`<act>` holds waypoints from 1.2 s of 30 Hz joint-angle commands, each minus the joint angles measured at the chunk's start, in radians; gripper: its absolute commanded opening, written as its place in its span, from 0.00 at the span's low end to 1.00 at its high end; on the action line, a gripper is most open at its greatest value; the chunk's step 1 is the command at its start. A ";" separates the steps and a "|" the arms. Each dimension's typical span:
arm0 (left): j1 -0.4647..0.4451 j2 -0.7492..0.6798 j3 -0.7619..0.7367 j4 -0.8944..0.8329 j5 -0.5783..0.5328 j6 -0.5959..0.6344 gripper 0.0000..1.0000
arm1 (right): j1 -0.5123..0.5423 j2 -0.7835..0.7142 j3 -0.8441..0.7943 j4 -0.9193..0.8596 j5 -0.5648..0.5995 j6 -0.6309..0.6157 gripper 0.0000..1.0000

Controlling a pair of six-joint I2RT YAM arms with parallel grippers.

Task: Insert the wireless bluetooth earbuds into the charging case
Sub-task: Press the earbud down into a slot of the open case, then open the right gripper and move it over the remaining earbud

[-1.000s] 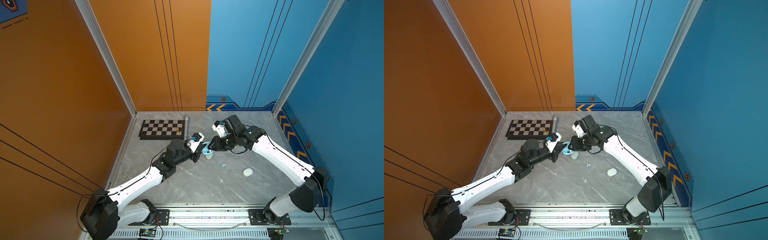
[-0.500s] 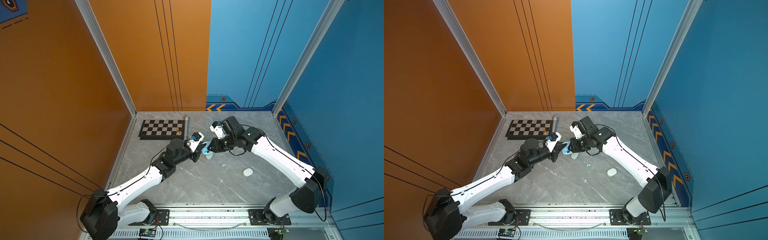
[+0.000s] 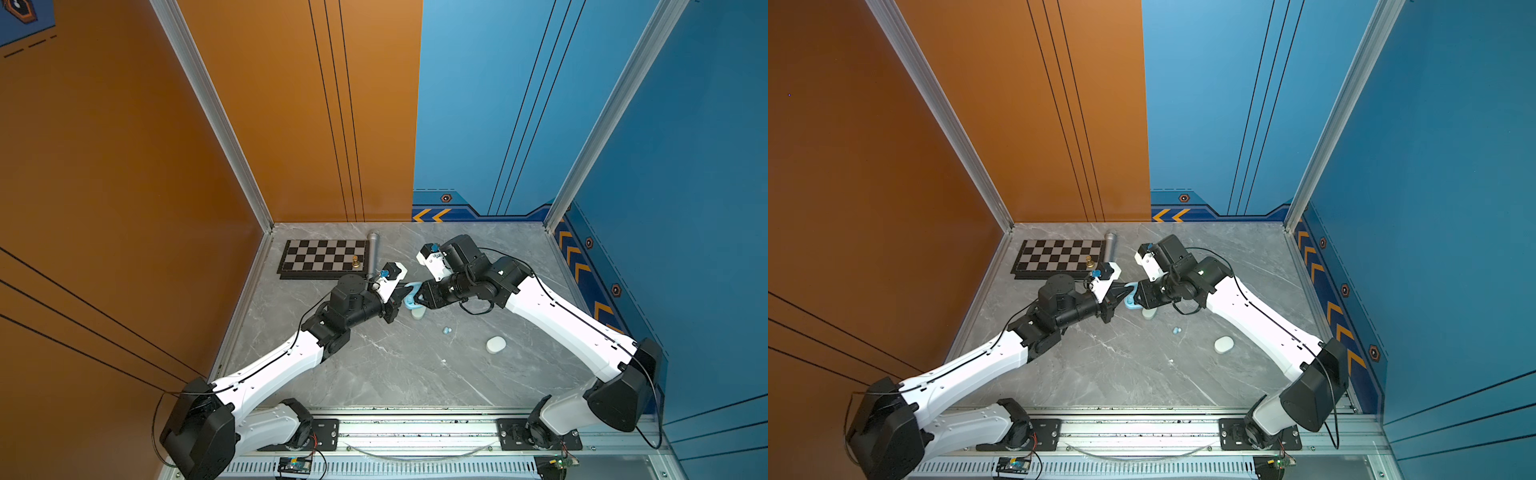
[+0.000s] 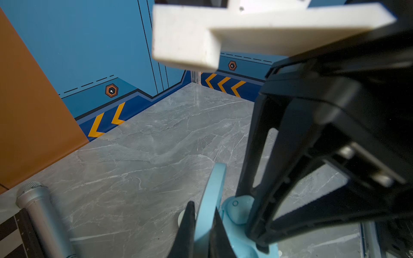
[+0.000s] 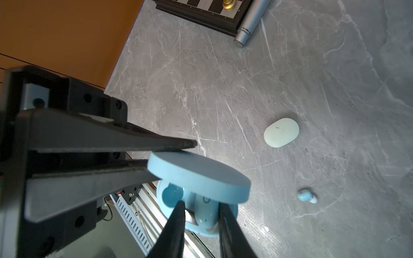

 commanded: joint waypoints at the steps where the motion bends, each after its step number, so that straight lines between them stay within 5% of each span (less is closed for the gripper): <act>1: 0.007 -0.016 0.038 0.021 0.050 -0.019 0.00 | -0.002 -0.025 0.037 -0.034 0.033 -0.023 0.33; 20: 0.008 -0.020 0.045 0.025 0.100 0.001 0.00 | -0.095 -0.093 0.061 -0.033 -0.024 0.005 0.34; 28: 0.007 -0.011 0.068 0.035 0.120 -0.010 0.00 | -0.104 -0.128 -0.003 -0.030 -0.007 0.002 0.35; 36: 0.013 -0.044 0.017 0.034 0.066 -0.002 0.00 | -0.233 -0.206 -0.142 0.029 0.054 0.117 0.34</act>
